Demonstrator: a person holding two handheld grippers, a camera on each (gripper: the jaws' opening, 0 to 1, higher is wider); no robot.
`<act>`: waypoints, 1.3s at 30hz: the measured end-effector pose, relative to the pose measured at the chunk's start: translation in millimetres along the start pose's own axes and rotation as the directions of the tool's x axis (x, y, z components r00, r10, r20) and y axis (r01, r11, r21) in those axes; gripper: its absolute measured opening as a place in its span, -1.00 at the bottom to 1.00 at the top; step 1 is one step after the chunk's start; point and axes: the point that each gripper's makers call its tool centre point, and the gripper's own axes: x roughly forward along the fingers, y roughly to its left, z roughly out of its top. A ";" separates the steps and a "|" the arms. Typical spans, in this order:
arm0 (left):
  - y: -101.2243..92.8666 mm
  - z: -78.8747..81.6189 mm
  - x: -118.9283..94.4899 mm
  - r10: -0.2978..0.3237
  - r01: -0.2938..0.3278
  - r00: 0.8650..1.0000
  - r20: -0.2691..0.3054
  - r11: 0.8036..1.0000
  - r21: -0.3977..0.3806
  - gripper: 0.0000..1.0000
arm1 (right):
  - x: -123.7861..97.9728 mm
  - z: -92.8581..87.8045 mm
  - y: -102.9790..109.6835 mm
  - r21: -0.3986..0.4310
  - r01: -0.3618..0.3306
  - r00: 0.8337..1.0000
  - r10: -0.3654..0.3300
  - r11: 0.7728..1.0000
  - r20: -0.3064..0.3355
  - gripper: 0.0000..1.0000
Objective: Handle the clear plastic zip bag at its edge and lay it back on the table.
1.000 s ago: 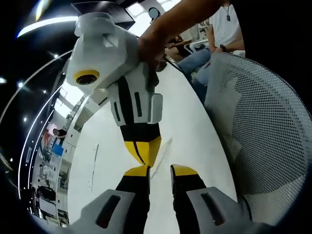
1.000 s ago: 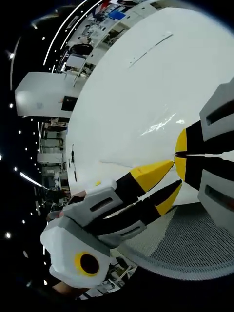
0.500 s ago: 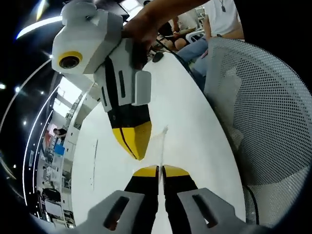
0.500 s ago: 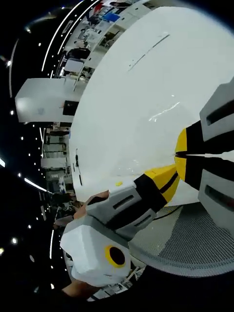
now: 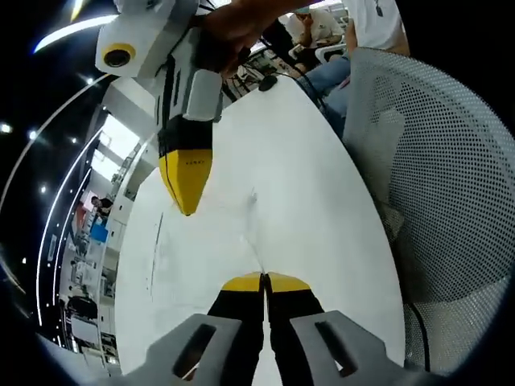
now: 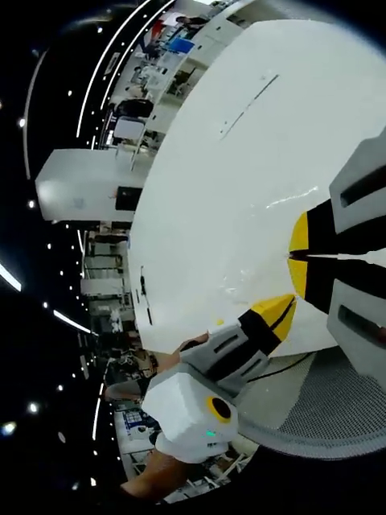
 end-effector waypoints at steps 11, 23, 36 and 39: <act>7.6 -1.8 -2.3 0.034 -0.029 0.999 0.037 0.992 -0.119 -1.00 | -1.4 0.3 -10.2 0.039 0.048 0.999 -0.049 0.998 0.022 -1.00; 13.4 5.0 2.0 0.038 -0.024 0.996 0.077 0.985 -0.174 -0.98 | 13.1 -22.3 0.5 -0.145 0.106 0.986 -0.123 0.984 -0.112 -1.00; 21.0 13.9 -12.4 0.080 -0.044 0.986 0.145 0.970 -0.238 -0.81 | 36.3 -57.6 6.5 -0.368 0.083 0.962 -0.171 0.926 -0.214 -1.00; 20.7 15.1 -16.8 0.094 -0.050 0.982 0.161 0.965 -0.258 -0.77 | 37.2 -57.7 8.6 -0.367 0.084 0.965 -0.167 0.927 -0.200 -1.00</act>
